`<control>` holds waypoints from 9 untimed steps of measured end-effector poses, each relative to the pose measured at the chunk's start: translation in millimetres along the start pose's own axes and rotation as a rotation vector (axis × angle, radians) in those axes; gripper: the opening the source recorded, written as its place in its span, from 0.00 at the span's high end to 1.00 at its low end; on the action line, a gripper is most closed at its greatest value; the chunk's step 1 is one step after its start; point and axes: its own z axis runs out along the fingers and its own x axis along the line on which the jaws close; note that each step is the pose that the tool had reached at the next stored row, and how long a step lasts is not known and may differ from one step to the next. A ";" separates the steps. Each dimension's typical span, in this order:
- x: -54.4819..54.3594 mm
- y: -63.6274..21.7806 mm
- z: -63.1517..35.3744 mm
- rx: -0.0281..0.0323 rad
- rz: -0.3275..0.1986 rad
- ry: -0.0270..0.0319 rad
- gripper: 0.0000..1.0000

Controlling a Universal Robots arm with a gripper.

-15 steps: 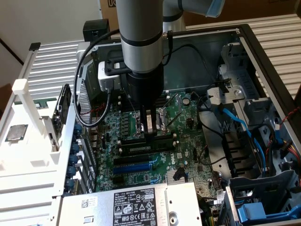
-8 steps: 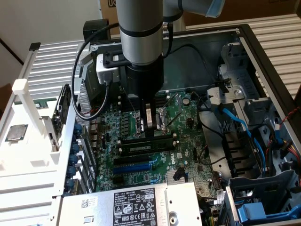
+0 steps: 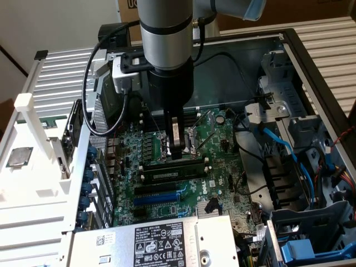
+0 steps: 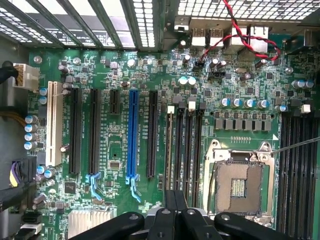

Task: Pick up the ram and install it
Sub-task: 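Press down the ram until it locks into place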

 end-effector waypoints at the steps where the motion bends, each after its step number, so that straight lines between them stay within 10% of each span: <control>1: 0.0 0.0 0.0 0.0000 0.016 0.0002 0.90; 9: 0.0 0.0 0.0 0.0007 0.165 0.0015 0.90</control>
